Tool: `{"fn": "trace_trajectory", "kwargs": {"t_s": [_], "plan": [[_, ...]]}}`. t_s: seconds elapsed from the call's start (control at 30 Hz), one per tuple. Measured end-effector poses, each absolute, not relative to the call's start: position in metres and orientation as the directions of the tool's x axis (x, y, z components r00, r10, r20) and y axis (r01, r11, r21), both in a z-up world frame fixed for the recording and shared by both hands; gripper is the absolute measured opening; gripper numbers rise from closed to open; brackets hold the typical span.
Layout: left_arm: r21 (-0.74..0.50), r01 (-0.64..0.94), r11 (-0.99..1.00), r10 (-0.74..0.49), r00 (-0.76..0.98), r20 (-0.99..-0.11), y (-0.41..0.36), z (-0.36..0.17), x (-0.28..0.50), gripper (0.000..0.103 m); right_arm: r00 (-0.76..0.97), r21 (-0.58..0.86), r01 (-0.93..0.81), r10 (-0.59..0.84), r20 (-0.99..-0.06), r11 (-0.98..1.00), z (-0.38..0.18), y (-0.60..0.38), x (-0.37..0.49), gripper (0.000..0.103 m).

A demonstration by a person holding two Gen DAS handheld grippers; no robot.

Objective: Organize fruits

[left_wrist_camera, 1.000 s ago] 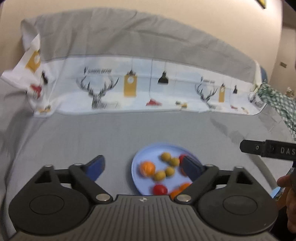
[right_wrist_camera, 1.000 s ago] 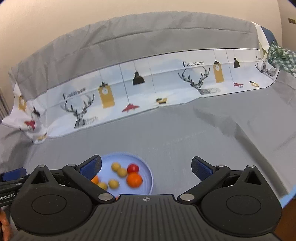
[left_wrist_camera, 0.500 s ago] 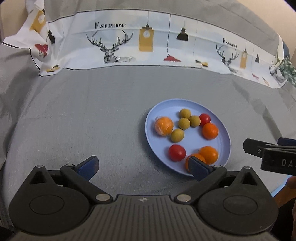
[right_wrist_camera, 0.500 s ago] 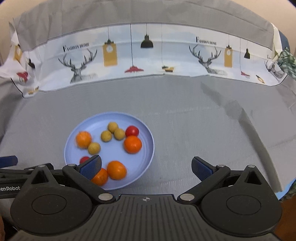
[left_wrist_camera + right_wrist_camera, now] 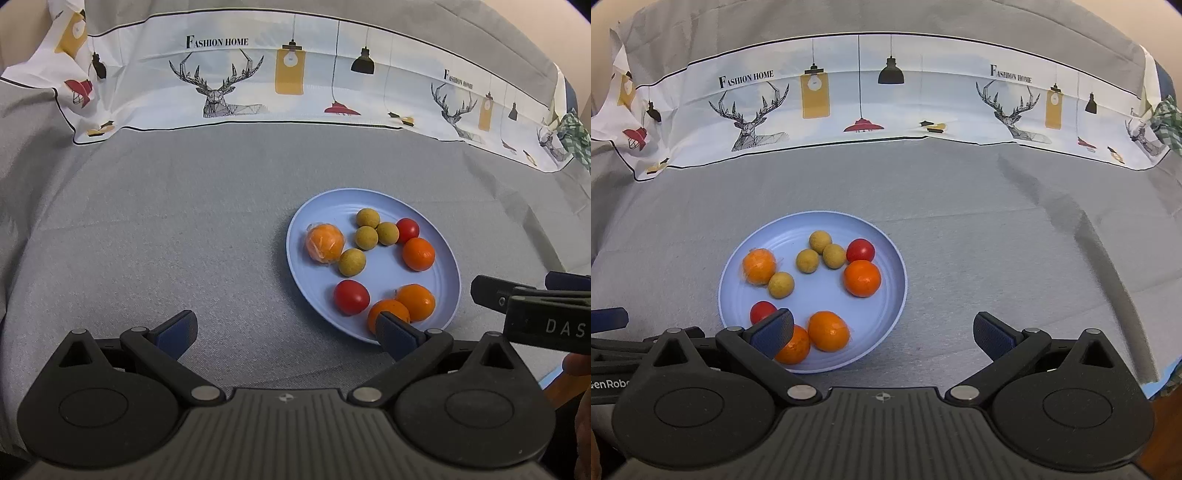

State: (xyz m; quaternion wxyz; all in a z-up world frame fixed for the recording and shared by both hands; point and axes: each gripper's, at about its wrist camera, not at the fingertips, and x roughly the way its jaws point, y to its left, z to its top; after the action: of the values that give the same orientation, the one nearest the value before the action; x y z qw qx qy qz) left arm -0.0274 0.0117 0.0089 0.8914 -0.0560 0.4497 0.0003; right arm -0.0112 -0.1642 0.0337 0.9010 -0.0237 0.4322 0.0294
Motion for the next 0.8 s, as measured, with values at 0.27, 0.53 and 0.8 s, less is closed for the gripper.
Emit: {"fn": "trace_trajectory", "kwargs": {"t_s": [0.27, 0.53, 0.8], "plan": [[-0.102, -0.046, 0.994, -0.055, 0.590, -0.806, 0.0110, 0.0093, -0.0273, 0.102, 0.627, -0.015, -0.077, 0.037, -0.778, 0.997, 0.0335, -0.1627, -0.0111, 0.102], [-0.108, -0.049, 0.993, -0.058, 0.587, -0.807, 0.0120, 0.0094, -0.0268, 0.102, 0.627, -0.014, -0.073, 0.035, -0.778, 0.997, 0.0332, -0.1624, -0.0113, 0.102], [-0.108, -0.049, 0.993, -0.059, 0.585, -0.809, 0.0130, 0.0094, -0.0262, 0.102, 0.627, -0.015, -0.073, 0.034, -0.778, 0.997, 0.0326, -0.1622, -0.0108, 0.102]]}}
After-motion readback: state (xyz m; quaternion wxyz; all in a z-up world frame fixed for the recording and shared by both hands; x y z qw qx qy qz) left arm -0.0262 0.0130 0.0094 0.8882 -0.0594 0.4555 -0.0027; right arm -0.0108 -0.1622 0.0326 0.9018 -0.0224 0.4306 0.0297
